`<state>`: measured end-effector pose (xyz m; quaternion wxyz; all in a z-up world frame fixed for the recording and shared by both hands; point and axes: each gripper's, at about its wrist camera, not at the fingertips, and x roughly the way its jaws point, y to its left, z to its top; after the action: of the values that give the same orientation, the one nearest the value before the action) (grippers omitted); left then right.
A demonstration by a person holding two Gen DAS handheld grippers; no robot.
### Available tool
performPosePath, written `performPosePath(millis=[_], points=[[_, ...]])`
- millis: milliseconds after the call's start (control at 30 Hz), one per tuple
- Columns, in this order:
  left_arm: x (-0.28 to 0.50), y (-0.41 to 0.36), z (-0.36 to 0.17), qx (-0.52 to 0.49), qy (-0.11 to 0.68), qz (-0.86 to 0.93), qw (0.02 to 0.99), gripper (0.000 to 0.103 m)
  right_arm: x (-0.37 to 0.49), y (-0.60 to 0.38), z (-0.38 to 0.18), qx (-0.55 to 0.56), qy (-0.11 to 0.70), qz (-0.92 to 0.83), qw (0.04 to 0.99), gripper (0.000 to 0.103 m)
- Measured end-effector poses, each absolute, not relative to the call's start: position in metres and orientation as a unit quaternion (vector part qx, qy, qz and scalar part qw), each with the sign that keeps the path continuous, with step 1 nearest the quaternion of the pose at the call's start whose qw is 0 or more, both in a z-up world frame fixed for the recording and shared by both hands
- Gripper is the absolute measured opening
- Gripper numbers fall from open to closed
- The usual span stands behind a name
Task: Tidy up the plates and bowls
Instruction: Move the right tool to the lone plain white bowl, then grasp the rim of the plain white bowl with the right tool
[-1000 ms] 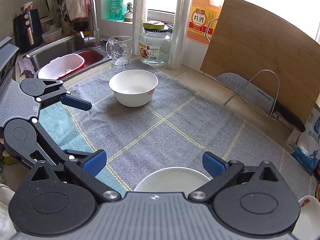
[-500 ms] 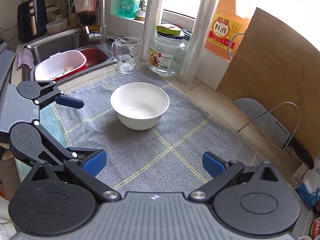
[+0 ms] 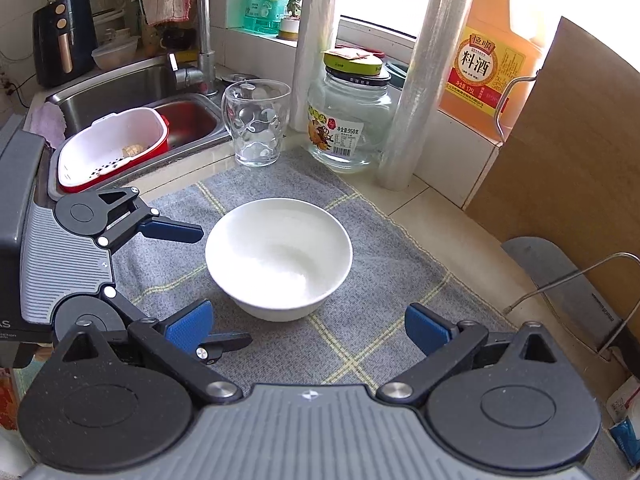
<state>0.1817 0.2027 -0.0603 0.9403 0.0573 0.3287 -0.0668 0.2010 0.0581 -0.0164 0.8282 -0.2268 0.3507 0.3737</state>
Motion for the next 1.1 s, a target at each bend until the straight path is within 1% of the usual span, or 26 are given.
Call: performPosePath(millis=[300,467,567,633,667,867,933,1100], points=[[0.195,0.201,-0.069,0.057,0.315,-0.068,0.945,0.096,0.239,0.085,-0.035,-0.206,0.368,0.398,0.815,0.103],[0.196,0.202,-0.068,0.056,0.305,-0.067,0.948,0.096,0.257,0.095,-0.042,-0.197,0.379,0.413,0.804,0.101],[0.197,0.203,-0.068,0.051,0.3,-0.072,0.95,0.096,0.266,0.099,-0.044,-0.194,0.387,0.417,0.799,0.097],[0.197,0.204,-0.067,0.049,0.298,-0.075,0.951,0.096,0.272,0.1,-0.045,-0.191,0.393,0.42,0.795,0.09],[0.197,0.204,-0.067,0.048,0.296,-0.077,0.951,0.095,0.275,0.101,-0.046,-0.191,0.397,0.421,0.793,0.088],[0.196,0.206,-0.067,0.044,0.287,-0.087,0.953,0.095,0.284,0.104,-0.048,-0.189,0.408,0.427,0.784,0.081],[0.197,0.206,-0.067,0.043,0.287,-0.09,0.953,0.095,0.286,0.105,-0.05,-0.191,0.413,0.428,0.781,0.076],[0.196,0.207,-0.067,0.042,0.288,-0.092,0.952,0.095,0.29,0.106,-0.051,-0.19,0.419,0.429,0.777,0.071]])
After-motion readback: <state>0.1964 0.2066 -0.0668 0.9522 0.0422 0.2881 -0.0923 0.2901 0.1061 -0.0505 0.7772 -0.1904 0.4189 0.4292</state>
